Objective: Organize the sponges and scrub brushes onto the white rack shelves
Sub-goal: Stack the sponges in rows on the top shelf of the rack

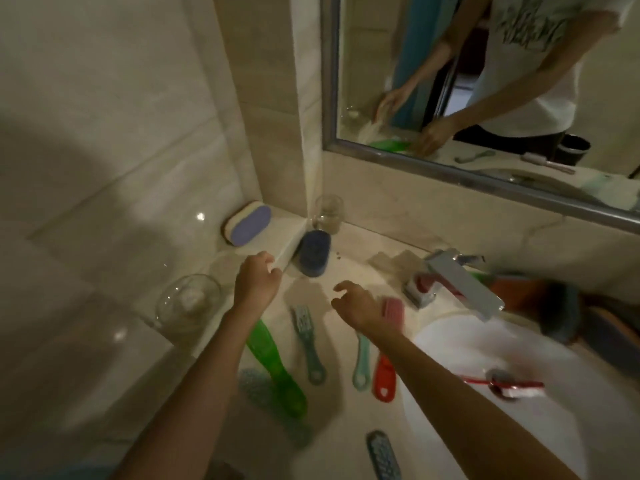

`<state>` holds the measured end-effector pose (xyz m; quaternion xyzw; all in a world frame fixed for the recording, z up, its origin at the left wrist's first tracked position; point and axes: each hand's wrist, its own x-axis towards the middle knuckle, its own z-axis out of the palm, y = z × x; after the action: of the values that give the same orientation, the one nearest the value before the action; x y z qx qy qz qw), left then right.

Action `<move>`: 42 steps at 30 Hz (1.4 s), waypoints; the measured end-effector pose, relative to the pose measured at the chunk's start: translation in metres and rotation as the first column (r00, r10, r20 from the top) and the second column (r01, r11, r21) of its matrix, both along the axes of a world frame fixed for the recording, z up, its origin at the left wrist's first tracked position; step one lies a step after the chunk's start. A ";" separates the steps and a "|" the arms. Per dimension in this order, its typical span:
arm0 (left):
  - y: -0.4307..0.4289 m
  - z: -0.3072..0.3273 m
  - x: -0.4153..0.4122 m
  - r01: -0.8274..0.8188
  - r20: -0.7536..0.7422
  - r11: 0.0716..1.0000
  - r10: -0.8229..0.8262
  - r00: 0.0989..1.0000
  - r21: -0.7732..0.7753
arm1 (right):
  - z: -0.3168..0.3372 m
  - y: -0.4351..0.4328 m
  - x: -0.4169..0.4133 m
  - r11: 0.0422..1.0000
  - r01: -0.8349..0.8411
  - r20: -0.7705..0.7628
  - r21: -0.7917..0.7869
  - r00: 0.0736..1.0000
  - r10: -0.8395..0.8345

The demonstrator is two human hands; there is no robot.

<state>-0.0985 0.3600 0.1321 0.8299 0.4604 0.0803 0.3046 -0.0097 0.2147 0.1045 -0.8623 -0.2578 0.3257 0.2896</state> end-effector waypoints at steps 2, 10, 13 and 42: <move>0.030 -0.003 0.013 -0.026 0.003 0.999 0.026 1.000 0.048 | -0.008 0.029 0.009 0.999 0.004 0.053 -0.037 0.999 -0.002; 0.096 -0.033 0.050 0.000 -0.089 0.943 0.032 0.996 0.332 | -0.039 0.106 0.042 0.979 -0.032 0.131 -0.201 0.990 0.059; 0.105 -0.038 0.054 -0.023 -0.164 0.925 0.092 0.982 0.380 | -0.049 0.118 0.043 0.983 -0.013 0.133 -0.184 0.990 0.038; -0.086 0.068 0.077 0.104 0.522 0.922 0.115 0.845 -0.372 | 0.082 -0.033 0.042 0.596 0.628 -0.561 0.501 0.760 -0.329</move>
<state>-0.0215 0.2744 0.2001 0.6964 0.3663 0.2167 0.5778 0.0323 0.1815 0.1860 -0.6483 -0.0411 0.2925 0.7017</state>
